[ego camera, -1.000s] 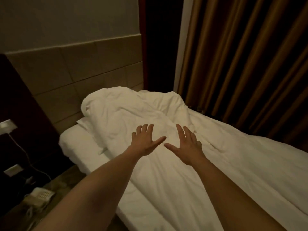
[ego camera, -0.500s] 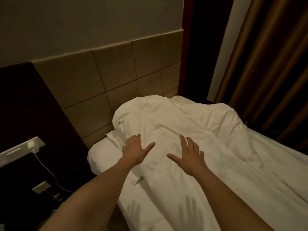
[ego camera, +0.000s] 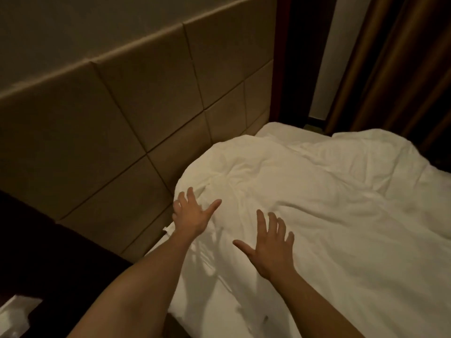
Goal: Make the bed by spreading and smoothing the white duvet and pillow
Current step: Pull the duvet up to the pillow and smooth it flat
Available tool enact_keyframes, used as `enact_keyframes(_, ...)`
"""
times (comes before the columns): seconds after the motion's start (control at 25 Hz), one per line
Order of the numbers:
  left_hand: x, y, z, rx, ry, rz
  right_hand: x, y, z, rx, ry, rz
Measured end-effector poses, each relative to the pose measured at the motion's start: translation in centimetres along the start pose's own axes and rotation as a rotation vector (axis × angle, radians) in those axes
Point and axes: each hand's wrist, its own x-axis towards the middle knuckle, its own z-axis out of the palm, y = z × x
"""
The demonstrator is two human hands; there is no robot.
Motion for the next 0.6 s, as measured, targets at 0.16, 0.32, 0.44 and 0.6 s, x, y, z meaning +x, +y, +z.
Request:
enact_keyframes(0.16, 10.9, -3.1, 2.9, -0.001, -0.038, -0.016, 5.7, -5.0, 7.8, 0.076, 0.067, 0.143)
enact_keyframes(0.32, 16.7, -5.3, 7.3, -0.204, -0.032, -0.092, 8.1, -7.1, 13.9, 0.092, 0.178, 0.224)
enact_keyframes(0.44, 16.8, -4.5, 9.3, -0.417, 0.049, -0.012, 9.6, -6.7, 16.0, 0.086, 0.308, 0.214)
enact_keyframes(0.6, 16.2, -3.0, 5.7, -0.346, 0.040, 0.132, 10.0, -6.2, 13.5, 0.212, 0.272, 0.249)
